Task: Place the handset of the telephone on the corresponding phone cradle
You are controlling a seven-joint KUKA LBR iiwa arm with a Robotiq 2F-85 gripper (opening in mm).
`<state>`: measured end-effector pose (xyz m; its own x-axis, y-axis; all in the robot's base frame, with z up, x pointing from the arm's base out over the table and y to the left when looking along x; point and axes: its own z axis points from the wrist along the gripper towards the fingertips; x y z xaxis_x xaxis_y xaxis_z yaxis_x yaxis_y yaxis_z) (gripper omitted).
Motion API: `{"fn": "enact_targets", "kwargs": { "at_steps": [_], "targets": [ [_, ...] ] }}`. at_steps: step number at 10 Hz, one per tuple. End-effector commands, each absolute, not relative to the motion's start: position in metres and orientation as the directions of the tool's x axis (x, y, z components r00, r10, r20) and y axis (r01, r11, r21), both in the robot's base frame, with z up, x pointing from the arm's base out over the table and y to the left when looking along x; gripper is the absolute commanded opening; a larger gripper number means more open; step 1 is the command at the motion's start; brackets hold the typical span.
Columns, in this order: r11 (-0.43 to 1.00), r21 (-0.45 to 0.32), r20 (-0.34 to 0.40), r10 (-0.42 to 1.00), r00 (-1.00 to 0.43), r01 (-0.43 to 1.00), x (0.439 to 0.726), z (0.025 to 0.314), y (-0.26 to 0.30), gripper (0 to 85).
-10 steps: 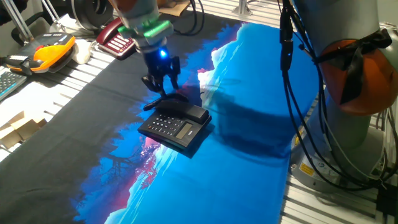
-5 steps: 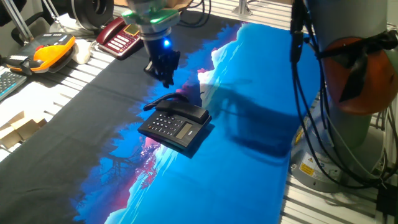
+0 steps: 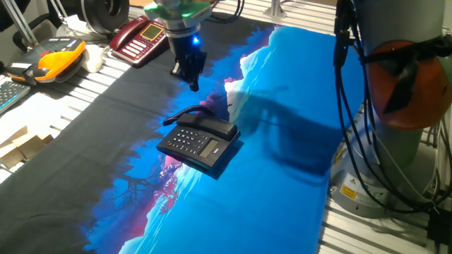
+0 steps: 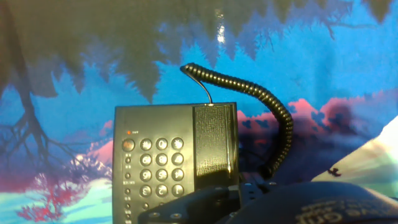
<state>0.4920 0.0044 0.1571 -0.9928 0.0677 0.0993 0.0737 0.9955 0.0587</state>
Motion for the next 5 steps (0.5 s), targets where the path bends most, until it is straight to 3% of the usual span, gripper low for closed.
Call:
{"fn": "enact_targets", "kwargs": {
  "at_steps": [1,5],
  "targets": [
    [0.997,0.046,0.088,0.054,-0.995,0.059,0.4907,0.1586,0.0055,0.0],
    [0.998,0.029,0.075,0.050,-0.996,0.052,0.4842,0.1615,0.0076,0.0]
  ]
}}
